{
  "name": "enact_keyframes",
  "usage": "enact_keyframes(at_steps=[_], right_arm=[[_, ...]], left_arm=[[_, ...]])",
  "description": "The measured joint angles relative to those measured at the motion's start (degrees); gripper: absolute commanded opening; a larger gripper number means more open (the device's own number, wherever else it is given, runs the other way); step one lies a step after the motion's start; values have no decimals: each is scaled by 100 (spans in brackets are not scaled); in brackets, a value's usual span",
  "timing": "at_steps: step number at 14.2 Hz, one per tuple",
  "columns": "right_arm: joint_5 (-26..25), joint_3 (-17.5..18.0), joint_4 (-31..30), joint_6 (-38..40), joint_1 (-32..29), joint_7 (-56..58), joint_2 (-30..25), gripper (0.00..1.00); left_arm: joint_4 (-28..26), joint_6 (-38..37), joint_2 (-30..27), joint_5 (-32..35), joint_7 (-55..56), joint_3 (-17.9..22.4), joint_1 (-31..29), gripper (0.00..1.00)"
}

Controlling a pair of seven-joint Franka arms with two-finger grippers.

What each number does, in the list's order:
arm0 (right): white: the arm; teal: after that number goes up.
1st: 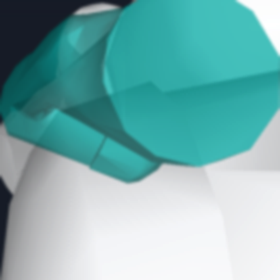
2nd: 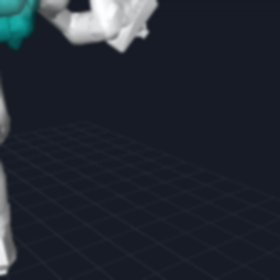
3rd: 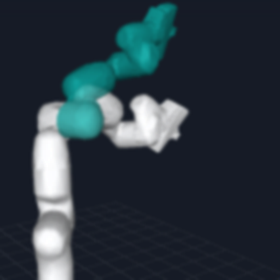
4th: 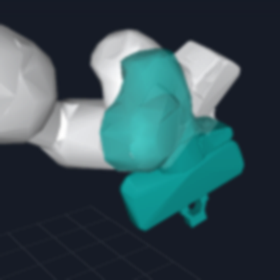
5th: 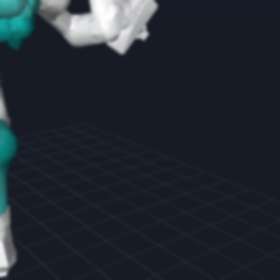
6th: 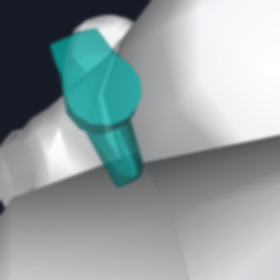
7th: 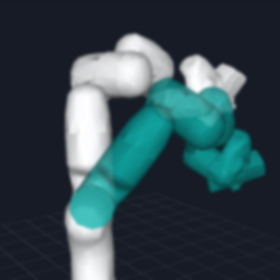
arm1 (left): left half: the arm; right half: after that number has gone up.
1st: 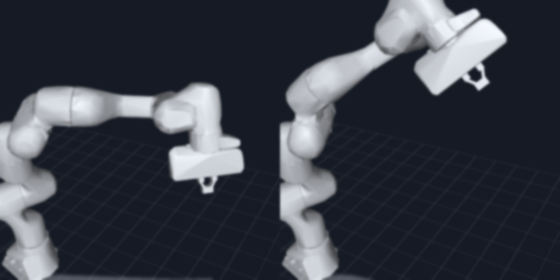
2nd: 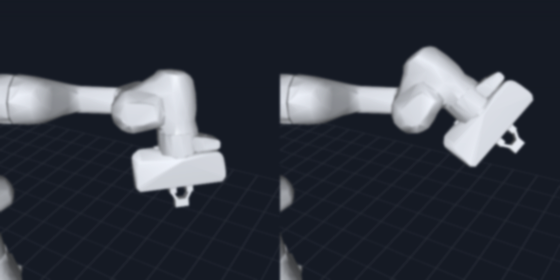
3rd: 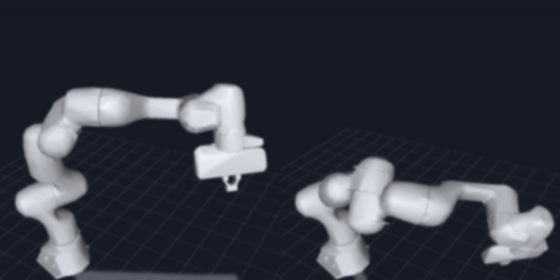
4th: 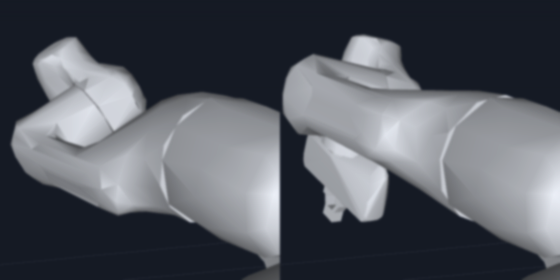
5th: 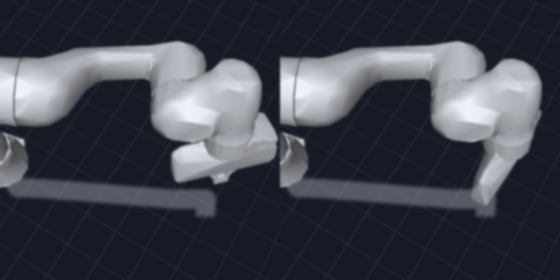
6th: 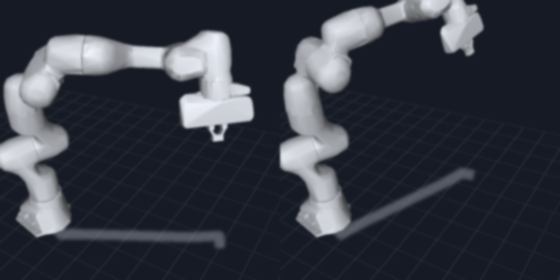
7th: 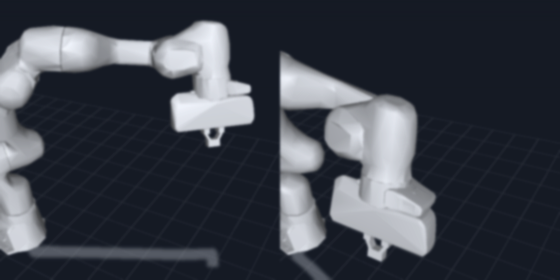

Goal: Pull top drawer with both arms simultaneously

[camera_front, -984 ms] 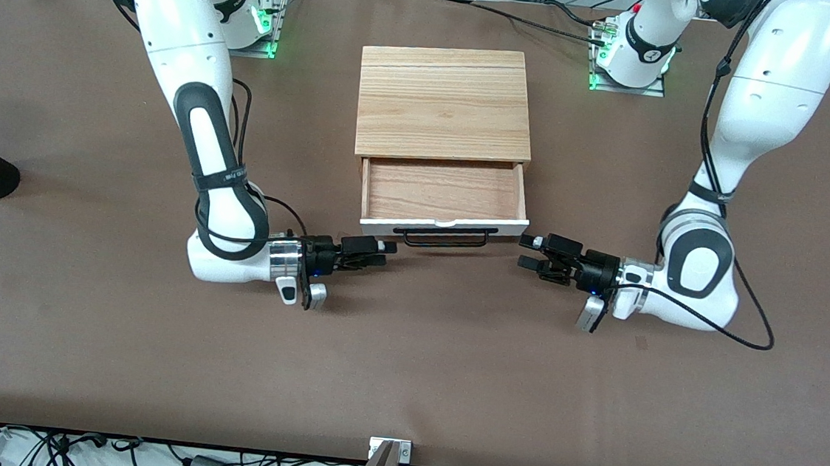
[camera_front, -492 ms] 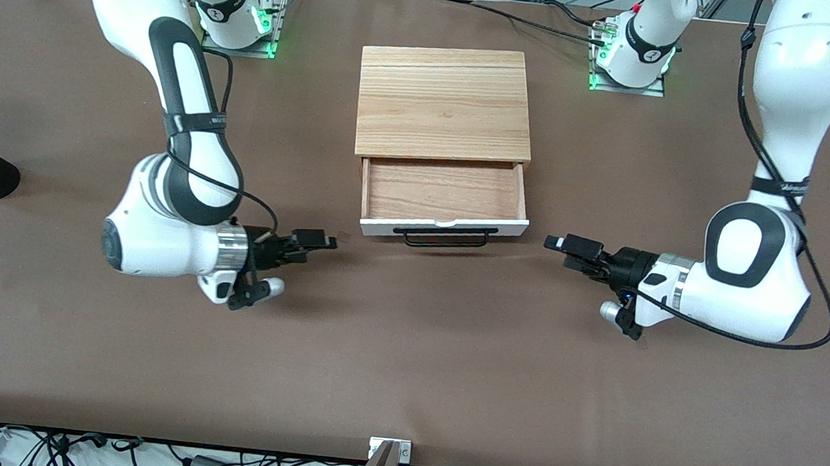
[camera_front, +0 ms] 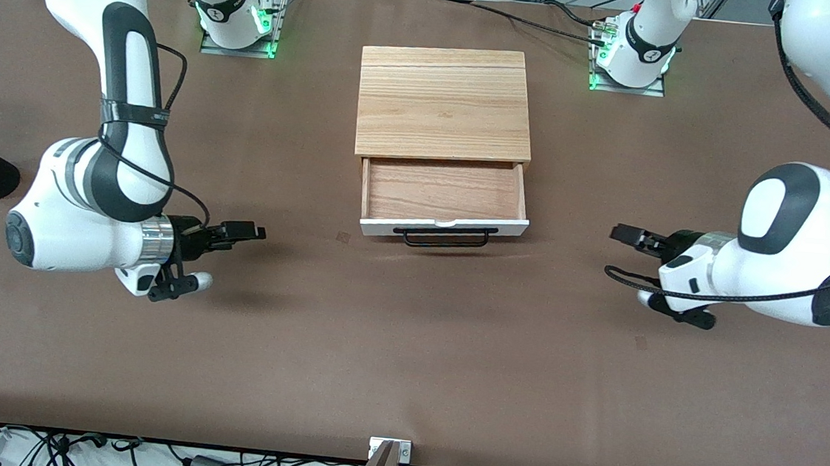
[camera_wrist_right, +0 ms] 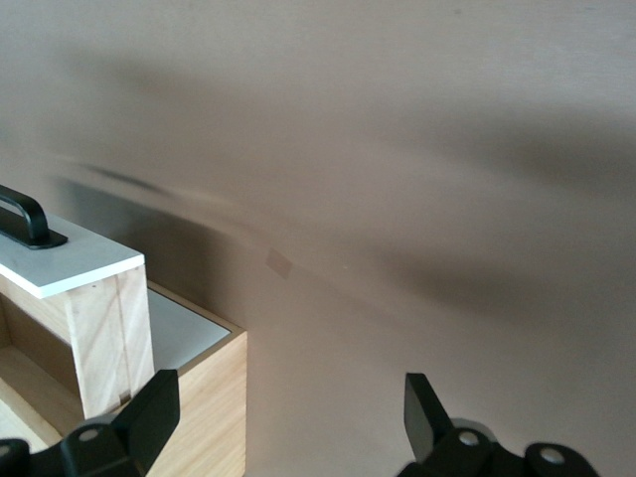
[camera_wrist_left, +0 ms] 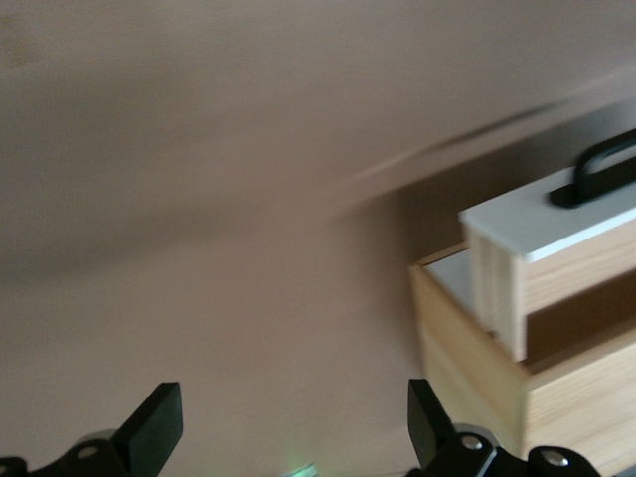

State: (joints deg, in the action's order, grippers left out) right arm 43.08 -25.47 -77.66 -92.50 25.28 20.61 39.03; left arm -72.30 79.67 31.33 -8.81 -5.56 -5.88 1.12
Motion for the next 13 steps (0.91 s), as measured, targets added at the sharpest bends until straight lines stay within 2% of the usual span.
enact_keyframes(at_steps=[3,5,7,9,11,13], right_arm=[[-23,-99,10,77,9,-638,-2,100],[-28,-179,130,115,22,-1230,-24,100],[-298,-173,247,83,33,-1799,-95,100],[-1009,62,292,-122,-33,-2197,-248,100],[-2088,668,308,-210,-331,-2505,-496,100],[-3189,1364,321,-232,-780,-2635,-791,100]], left_arm=[[242,-178,-407,878,136,220,311,100],[238,-147,-868,989,497,343,498,100],[-66,206,-1477,911,809,426,415,100],[-740,885,-2112,877,862,489,235,100],[-1683,1598,-2669,858,862,520,122,100],[-2461,1981,-3086,849,862,520,118,100]])
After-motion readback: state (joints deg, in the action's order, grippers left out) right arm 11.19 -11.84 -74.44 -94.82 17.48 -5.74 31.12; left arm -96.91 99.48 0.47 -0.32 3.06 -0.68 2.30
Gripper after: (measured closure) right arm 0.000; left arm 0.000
